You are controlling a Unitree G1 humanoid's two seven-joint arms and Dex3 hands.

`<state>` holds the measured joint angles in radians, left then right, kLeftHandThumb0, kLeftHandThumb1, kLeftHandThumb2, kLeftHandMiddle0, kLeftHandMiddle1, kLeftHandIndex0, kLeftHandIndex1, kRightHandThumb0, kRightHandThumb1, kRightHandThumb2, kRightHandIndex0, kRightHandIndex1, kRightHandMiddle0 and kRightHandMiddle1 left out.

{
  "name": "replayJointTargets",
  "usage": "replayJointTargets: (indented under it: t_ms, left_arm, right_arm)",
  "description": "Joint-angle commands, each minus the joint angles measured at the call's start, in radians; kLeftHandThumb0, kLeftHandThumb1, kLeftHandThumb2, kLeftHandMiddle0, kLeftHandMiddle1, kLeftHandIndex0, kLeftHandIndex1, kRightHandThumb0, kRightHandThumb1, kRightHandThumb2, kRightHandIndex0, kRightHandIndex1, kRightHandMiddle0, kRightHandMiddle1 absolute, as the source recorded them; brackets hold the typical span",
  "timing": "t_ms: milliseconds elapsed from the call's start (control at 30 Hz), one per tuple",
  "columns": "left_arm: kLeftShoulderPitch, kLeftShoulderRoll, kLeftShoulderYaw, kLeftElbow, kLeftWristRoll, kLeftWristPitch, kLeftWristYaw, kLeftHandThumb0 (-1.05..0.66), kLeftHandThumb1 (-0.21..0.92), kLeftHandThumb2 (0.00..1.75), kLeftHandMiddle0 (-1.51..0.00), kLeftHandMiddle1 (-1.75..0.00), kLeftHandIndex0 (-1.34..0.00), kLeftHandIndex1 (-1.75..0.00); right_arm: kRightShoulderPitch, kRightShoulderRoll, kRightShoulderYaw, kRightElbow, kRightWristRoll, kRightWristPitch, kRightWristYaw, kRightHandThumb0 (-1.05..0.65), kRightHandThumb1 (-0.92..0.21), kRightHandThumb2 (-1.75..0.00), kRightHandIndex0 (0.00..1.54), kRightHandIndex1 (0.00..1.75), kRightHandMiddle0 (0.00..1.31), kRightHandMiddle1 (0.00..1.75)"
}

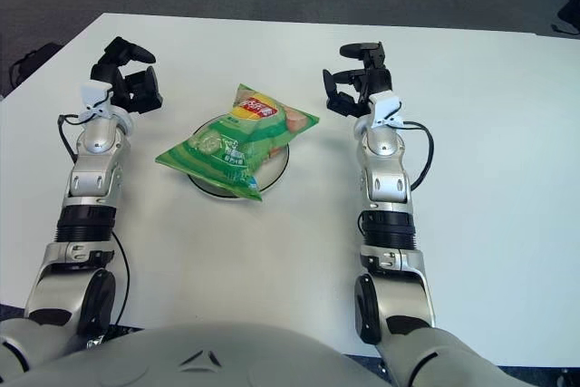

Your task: Put the snack into the plate.

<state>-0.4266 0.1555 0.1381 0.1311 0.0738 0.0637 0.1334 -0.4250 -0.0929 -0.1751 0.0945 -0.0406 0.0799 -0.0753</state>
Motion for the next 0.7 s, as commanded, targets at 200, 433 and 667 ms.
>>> replayJointTargets:
  t_ms: [200, 433, 667]
  left_arm:
    - [0.004, -0.034, -0.034, -0.104, 0.015, 0.095, 0.006, -0.48, 0.32, 1.3, -1.22, -1.75, -0.61, -1.75]
    - [0.025, -0.051, -0.04, -0.129, -0.006, 0.097, -0.014, -0.48, 0.33, 1.3, -1.23, -1.75, -0.61, -1.75]
    - [0.05, -0.063, -0.037, -0.122, -0.027, 0.051, -0.025, -0.48, 0.33, 1.3, -1.24, -1.75, -0.6, -1.75]
  right_arm:
    - [0.053, 0.036, -0.043, -0.044, 0.109, 0.023, 0.001, 0.01, -0.53, -1.07, 0.47, 1.7, 0.24, 1.74]
    - [0.071, 0.045, -0.045, -0.051, 0.155, 0.028, 0.015, 0.0, -0.42, -1.16, 0.51, 1.61, 0.41, 1.75]
    - [0.079, 0.045, -0.047, -0.041, 0.168, 0.041, 0.01, 0.0, -0.27, -1.33, 0.6, 1.62, 0.53, 1.75]
